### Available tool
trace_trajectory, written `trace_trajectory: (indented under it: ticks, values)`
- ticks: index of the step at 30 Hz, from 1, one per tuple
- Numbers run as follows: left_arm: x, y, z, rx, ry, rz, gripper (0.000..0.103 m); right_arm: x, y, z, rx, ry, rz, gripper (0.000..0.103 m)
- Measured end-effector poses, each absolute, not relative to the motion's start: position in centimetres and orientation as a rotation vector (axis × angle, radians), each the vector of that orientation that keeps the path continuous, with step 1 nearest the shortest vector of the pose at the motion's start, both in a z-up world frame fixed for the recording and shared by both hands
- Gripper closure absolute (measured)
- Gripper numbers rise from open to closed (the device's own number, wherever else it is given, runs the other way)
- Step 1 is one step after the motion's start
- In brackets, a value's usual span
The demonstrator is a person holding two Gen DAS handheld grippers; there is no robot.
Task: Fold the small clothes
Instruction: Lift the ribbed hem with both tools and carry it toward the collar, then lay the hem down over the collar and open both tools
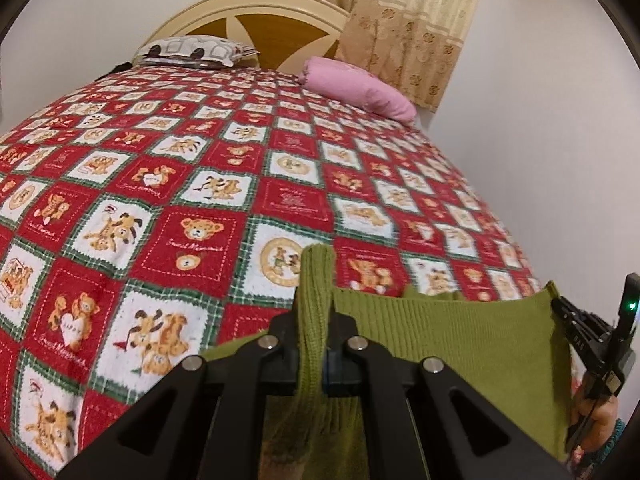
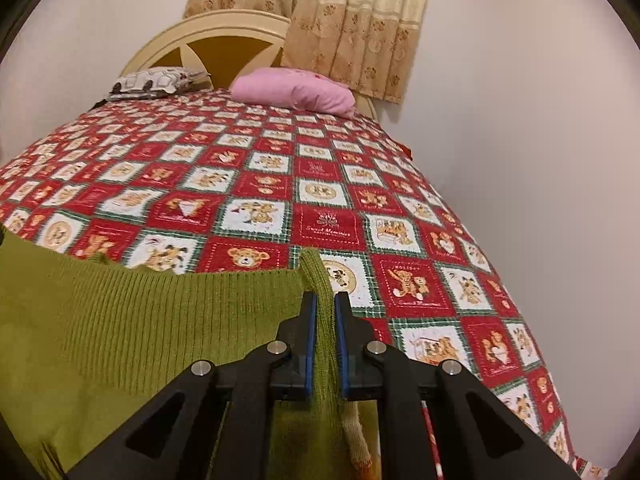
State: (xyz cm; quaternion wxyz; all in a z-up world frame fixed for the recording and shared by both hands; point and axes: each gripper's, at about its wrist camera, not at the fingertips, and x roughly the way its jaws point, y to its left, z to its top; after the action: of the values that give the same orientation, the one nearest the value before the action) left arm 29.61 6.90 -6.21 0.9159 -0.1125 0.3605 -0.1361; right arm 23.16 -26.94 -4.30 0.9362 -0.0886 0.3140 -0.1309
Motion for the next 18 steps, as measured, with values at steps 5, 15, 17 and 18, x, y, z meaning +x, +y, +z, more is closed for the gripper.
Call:
trace_trajectory:
  ticks: [5,15,17,18]
  values:
    - [31.1,6.9,-8.4,-0.253,0.789,-0.242,0.098,25.2,-27.1,-6.6,-0.216,0.684,-0.286,0.095]
    - [32.5,7.5,-11.1,-0.342,0.887,-0.226,0.082,27.1,-27.1,-9.2,-0.261,0.801,-0.291,0.096]
    - [32.8,7.7,-11.3,-0.355,0.905,-0.213,0.078,27.2,-26.6,-9.3,-0.300,0.815,-0.296,0.095]
    - [32.9,7.7,-11.2,-0.359,0.914,-0.217,0.078,27.3,-26.5,-9.3,-0.310,0.820,-0.292,0.094]
